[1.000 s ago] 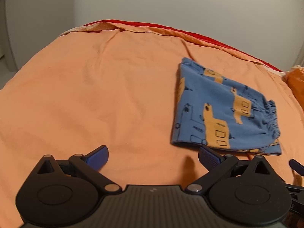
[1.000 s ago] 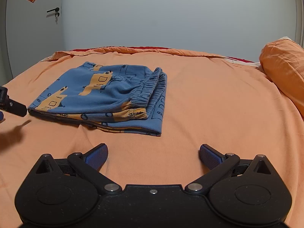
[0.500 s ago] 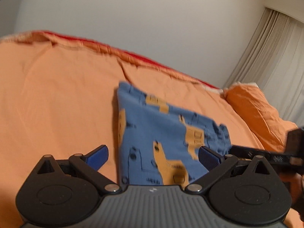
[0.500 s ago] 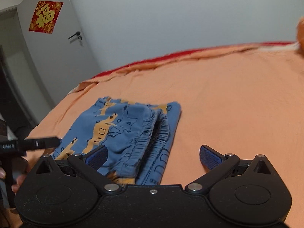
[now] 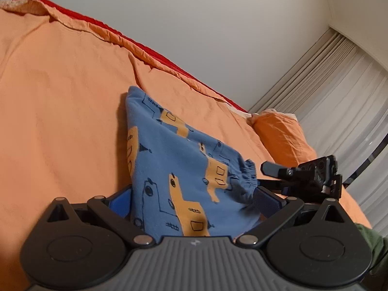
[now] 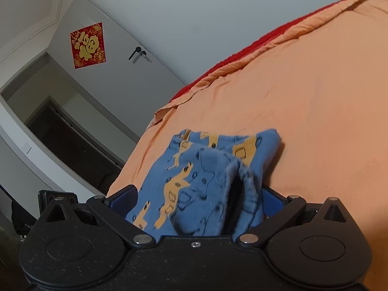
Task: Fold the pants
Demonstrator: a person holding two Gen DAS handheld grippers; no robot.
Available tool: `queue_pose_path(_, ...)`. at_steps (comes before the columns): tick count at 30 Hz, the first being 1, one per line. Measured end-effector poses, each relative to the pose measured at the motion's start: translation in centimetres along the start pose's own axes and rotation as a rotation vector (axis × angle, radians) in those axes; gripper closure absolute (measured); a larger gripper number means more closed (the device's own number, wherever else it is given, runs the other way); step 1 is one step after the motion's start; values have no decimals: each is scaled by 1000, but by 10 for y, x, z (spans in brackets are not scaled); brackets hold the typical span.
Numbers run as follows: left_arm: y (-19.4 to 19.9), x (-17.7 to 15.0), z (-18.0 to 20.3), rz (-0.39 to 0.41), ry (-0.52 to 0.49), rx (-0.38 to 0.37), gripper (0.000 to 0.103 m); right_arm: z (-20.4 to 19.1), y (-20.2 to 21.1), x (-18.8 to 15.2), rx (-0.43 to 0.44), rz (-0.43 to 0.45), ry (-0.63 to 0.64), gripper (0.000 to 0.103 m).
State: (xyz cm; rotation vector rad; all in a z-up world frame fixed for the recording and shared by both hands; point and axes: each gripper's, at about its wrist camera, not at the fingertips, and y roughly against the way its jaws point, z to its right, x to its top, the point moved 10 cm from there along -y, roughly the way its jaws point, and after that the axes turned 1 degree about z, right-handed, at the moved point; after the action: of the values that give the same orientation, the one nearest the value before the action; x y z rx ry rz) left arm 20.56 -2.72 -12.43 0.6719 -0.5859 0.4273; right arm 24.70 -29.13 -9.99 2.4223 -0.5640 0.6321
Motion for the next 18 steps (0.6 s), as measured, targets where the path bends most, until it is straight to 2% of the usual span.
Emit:
queue_pose_path(2, -5, -4, -7, -34, 8, 17, 1, -1, 5, -6, -6, -2, 0, 1)
queue_pose_path(5, -5, -6, -9, -29, 13, 18, 1, -2, 5, -9, -39, 7, 2, 3)
queue_pose_path(8, -6, -7, -8, -49, 0, 76, 7, 2, 2, -8, -118, 25, -9, 14)
queue_pose_path(11, -3, -5, -10, -50, 39, 100, 10, 4, 3, -10, -188, 49, -8, 30)
queue_pose_path(13, 0, -4, -14, -45, 79, 119, 16, 10, 7, -11, -237, 74, -34, 52)
queue_pose_path(16, 5, -3, -21, -40, 130, 148, 33, 16, 11, -12, -275, 101, -77, 61)
queue_pose_path(18, 8, -4, -29, -39, 161, 196, 61, 12, 11, -14, -301, 107, -61, 66)
